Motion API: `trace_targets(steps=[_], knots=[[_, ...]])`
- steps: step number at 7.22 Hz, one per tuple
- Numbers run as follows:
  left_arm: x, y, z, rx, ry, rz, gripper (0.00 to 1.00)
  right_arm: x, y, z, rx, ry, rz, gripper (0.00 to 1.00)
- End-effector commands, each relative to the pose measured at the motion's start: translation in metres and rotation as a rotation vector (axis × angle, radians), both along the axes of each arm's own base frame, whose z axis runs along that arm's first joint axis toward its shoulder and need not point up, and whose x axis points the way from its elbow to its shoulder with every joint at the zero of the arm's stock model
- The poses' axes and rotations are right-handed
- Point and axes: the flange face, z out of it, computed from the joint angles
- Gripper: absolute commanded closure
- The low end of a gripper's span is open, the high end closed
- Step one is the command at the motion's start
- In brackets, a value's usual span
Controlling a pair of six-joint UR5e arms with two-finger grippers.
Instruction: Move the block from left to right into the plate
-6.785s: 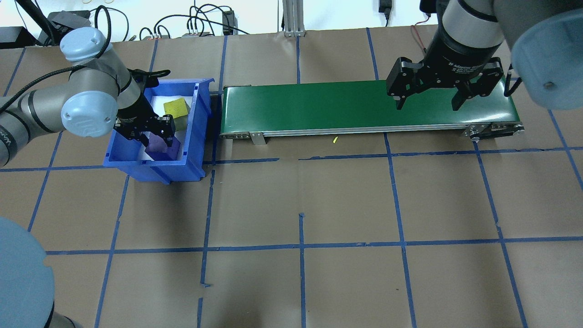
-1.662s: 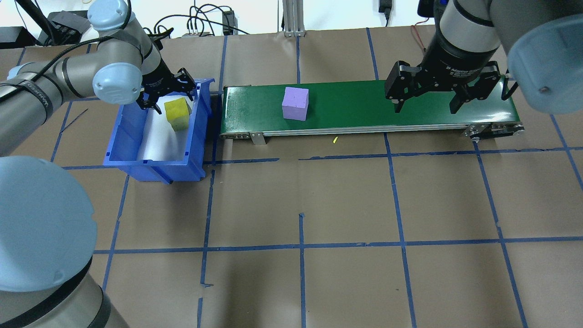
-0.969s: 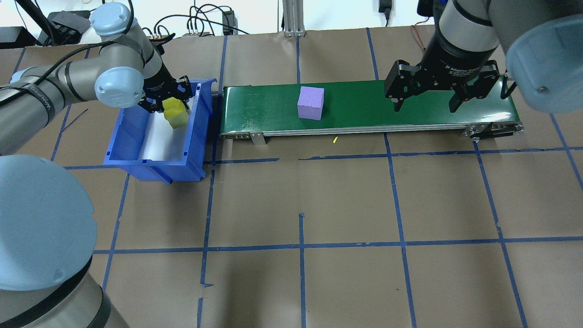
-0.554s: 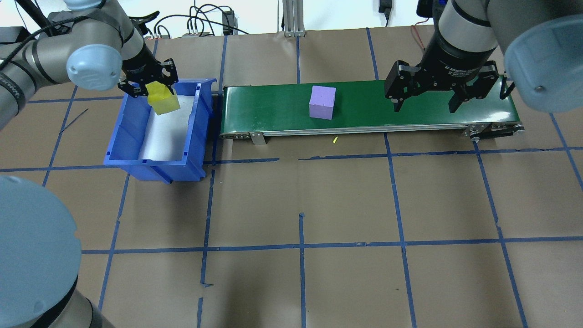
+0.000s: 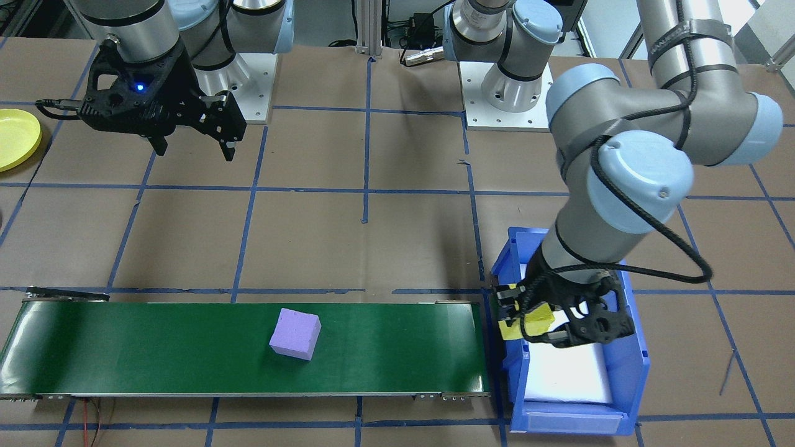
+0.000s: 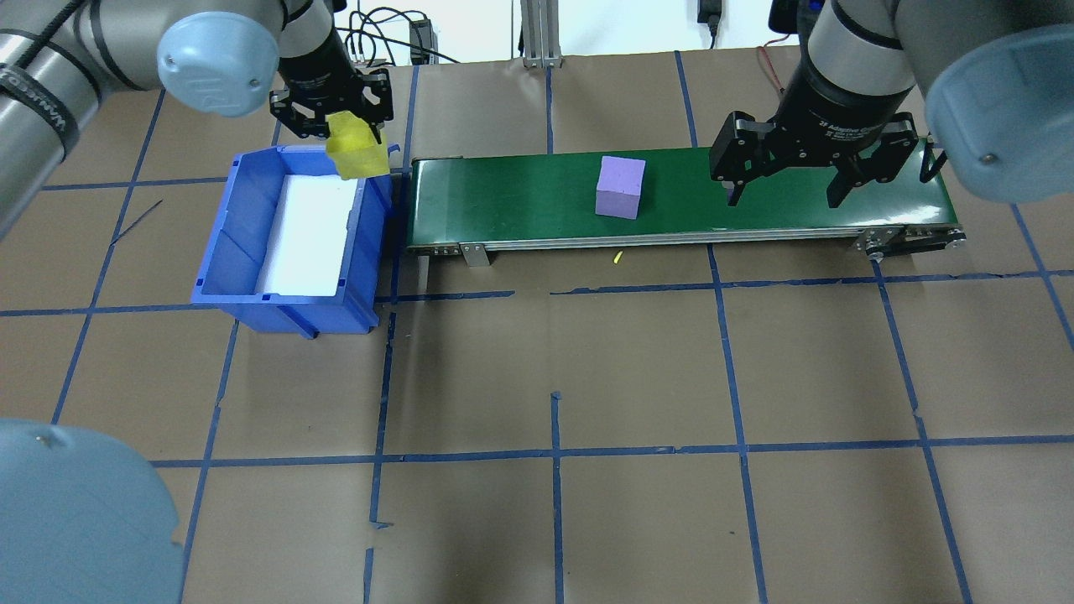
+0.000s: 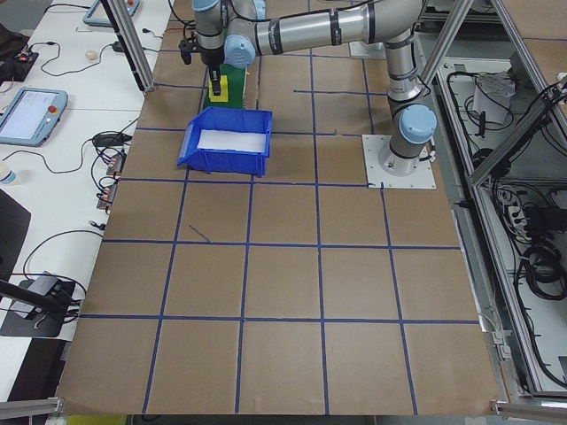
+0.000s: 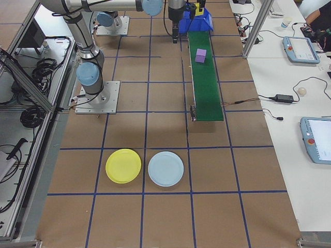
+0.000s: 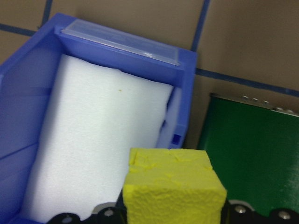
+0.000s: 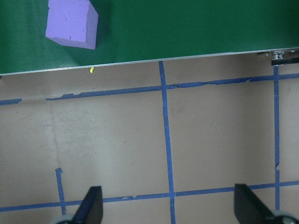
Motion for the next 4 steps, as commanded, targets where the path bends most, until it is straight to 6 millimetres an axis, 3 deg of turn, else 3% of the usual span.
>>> trace_targets(steps=[1, 2, 3, 4], knots=[[-0.054, -0.002, -0.025, -0.027, -0.005, -0.134, 0.75, -0.001, -0.002, -0.003, 0.004, 0.000, -0.003, 0.00], [-0.076, -0.009, -0.058, -0.030, -0.004, -0.156, 0.75, -0.003, -0.006, -0.006, 0.010, 0.002, -0.006, 0.00], [-0.081, -0.011, -0.084, 0.008, -0.006, -0.159, 0.75, -0.011, -0.008, -0.006, 0.012, 0.004, -0.012, 0.00], [-0.081, -0.007, -0.089, 0.019, -0.008, -0.175, 0.75, -0.018, -0.011, -0.007, 0.014, 0.004, -0.026, 0.00]])
